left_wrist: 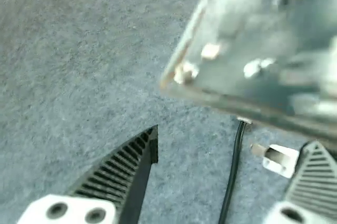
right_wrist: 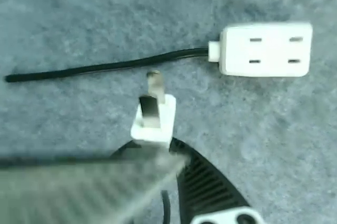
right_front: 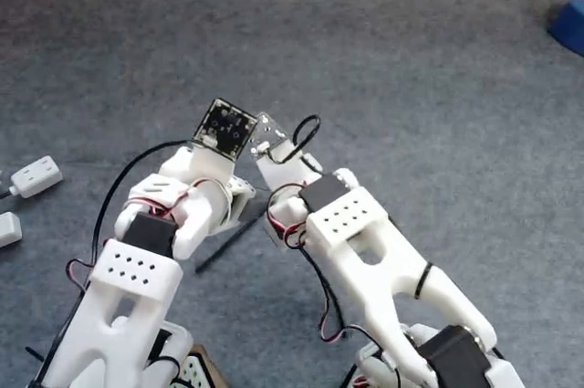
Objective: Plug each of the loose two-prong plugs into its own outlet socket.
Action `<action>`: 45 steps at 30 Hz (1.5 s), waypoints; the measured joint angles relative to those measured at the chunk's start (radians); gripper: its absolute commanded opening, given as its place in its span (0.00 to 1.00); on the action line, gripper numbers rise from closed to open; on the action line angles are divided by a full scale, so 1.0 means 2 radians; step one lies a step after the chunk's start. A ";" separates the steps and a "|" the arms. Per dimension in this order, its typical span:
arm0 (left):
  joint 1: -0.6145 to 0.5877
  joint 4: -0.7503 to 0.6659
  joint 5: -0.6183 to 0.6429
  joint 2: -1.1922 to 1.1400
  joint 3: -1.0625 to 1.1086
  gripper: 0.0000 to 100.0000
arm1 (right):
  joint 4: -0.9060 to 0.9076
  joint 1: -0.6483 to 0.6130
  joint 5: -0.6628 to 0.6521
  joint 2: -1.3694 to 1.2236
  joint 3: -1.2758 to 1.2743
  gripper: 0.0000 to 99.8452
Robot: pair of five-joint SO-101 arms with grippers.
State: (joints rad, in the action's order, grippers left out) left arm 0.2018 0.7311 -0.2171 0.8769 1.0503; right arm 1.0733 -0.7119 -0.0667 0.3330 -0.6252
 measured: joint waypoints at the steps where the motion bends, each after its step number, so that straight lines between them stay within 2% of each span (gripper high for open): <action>1: 0.000 -0.010 0.000 0.001 0.012 0.40 | 0.008 -0.001 0.000 0.006 0.004 0.01; 7: 0.001 -0.074 0.001 0.006 0.068 0.40 | 0.104 -0.005 -0.023 0.038 0.069 0.01; 11: 0.000 -0.079 0.001 0.008 0.065 0.40 | 0.197 -0.002 -0.040 0.041 0.160 0.01; 15: -0.005 -0.083 0.001 0.009 0.063 0.40 | 0.241 0.016 -0.063 0.036 0.216 0.01; 21: -0.074 -0.078 -0.002 0.001 0.054 0.40 | 0.249 0.078 -0.106 -0.020 0.246 0.01; 29: -0.091 -0.078 -0.002 0.001 0.054 0.40 | 0.242 0.113 -0.144 -0.116 0.269 0.01; 35: -0.097 -0.078 -0.002 0.001 0.116 0.40 | 0.278 0.127 -0.175 -0.182 0.400 0.01; 41: -0.096 -0.093 -0.002 0.002 0.150 0.40 | 0.334 0.127 -0.210 -0.318 0.585 0.01; 45: -0.096 -0.120 -0.002 0.003 0.173 0.40 | 0.334 0.125 -0.226 -0.386 0.611 0.01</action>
State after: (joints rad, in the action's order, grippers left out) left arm 0.0100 0.4902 -0.2202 0.8830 1.3970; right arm 1.7423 -0.4618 -0.5178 -0.4388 0.5961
